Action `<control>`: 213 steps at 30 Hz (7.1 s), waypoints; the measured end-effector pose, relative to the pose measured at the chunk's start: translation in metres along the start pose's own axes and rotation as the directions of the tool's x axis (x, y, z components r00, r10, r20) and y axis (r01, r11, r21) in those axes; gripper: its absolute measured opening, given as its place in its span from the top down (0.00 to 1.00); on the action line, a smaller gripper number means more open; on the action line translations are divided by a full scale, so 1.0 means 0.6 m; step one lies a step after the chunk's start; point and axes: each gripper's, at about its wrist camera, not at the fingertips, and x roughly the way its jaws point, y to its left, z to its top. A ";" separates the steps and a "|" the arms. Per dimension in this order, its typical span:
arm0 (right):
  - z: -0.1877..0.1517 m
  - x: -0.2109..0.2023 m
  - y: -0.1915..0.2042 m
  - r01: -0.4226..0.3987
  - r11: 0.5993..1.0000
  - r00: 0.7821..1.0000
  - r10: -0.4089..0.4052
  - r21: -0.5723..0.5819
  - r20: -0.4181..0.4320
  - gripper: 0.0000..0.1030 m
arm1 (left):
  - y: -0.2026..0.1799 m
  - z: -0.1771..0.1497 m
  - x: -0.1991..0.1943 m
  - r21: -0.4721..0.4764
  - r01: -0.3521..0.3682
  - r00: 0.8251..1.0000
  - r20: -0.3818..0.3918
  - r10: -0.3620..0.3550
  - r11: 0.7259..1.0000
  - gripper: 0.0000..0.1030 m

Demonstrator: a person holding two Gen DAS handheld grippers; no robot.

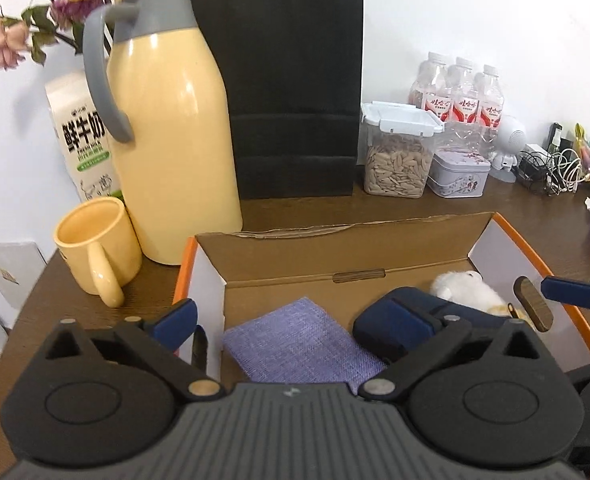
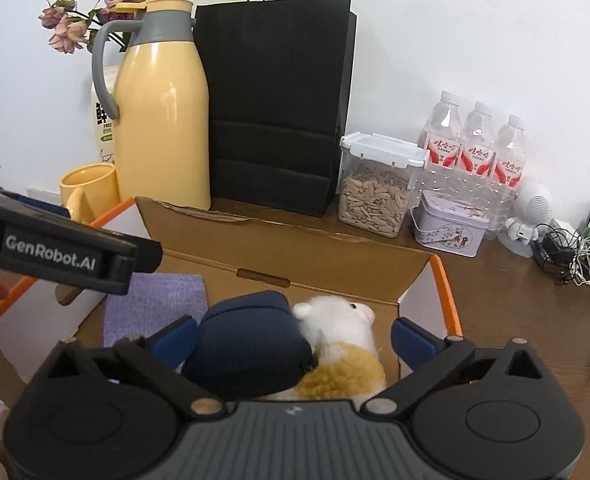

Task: Organize objects
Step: 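Carry the pouch and purple cloth into the box and open both tools, then move the left tool to the white cloth and the right tool to the cable, then grasp the white cloth with the left tool while the right tool grasps the braided cable, then carry the white cloth and braided cable into the box and open both tools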

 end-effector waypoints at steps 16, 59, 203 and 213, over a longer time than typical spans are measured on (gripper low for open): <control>-0.009 -0.100 0.011 -0.014 1.000 0.999 0.013 0.003 0.038 0.00 | 0.001 -0.022 -0.098 -0.014 -0.062 0.997 0.050 0.062 0.998 0.00; -0.281 -0.292 0.000 -0.123 0.989 0.992 0.126 0.085 -0.031 0.00 | 0.005 -0.371 -0.225 0.043 0.077 0.995 -0.074 -0.073 0.996 0.00; 0.015 -0.001 -0.019 -0.111 0.994 0.989 0.112 -0.010 0.096 0.17 | 0.046 -0.046 0.011 -0.225 0.109 0.994 0.008 -0.110 0.968 0.52; 0.005 0.005 -0.032 -0.103 0.994 0.994 0.102 0.032 0.050 0.00 | 0.029 -0.047 -0.015 -0.166 0.036 0.998 0.060 -0.027 0.985 0.00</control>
